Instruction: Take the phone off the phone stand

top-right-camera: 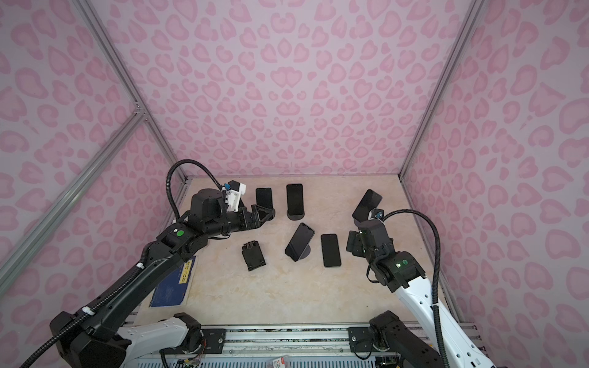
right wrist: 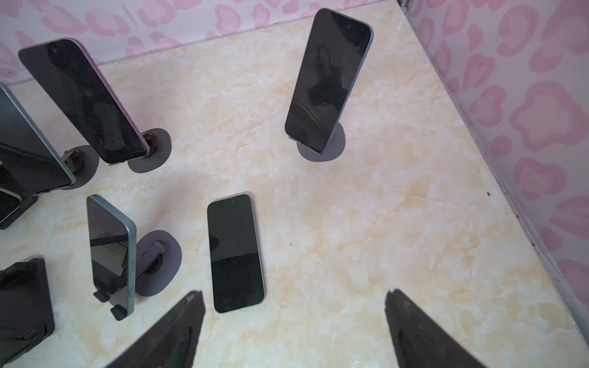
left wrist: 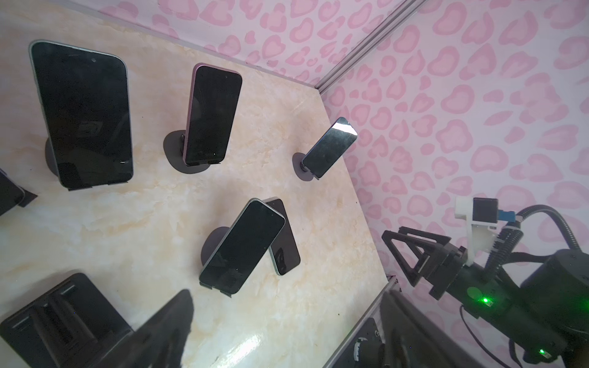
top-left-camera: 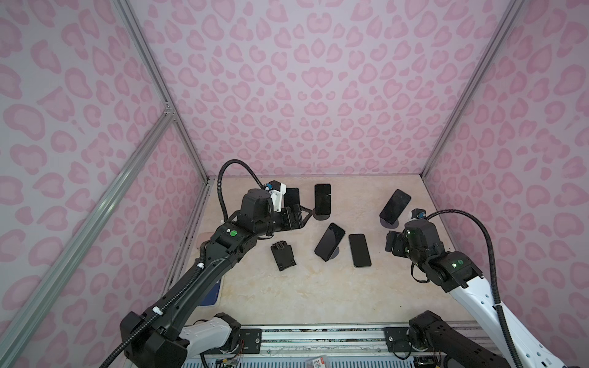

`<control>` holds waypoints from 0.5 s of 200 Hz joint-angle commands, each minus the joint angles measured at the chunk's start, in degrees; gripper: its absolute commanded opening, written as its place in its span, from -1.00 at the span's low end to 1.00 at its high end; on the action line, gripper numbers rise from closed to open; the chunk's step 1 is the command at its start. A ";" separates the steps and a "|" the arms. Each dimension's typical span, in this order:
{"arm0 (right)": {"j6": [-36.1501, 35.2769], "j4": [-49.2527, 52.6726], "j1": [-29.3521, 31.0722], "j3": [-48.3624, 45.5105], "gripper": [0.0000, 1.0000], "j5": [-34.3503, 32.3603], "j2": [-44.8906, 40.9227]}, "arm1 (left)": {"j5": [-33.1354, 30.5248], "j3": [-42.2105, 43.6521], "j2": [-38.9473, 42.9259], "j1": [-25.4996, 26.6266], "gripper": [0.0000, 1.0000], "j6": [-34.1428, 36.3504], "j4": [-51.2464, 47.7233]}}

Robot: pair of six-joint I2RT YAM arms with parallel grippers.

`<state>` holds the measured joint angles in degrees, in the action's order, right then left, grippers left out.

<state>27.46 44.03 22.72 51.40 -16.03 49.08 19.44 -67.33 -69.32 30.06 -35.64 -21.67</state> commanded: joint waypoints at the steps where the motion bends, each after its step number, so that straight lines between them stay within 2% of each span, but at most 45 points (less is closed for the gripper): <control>1: 1.06 -1.27 -0.73 0.88 0.83 -1.45 1.19 | -2.41 -2.64 -1.93 -0.01 0.90 3.86 -2.16; 24: -0.42 -5.09 -0.78 1.62 0.79 0.88 3.31 | -6.78 -4.27 -3.76 -0.09 0.91 5.82 -2.85; 48: 0.18 -10.01 -0.75 1.70 0.68 -0.18 4.75 | -12.51 -4.66 -5.20 -0.57 0.93 5.84 -2.89; 100: -1.85 -16.33 -0.84 7.07 0.68 1.57 11.58 | -23.81 -2.98 -6.27 -4.51 0.98 1.16 -3.29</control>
<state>27.51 32.36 21.85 55.61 -15.57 56.90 3.31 -71.18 -75.22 27.55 -31.62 -24.36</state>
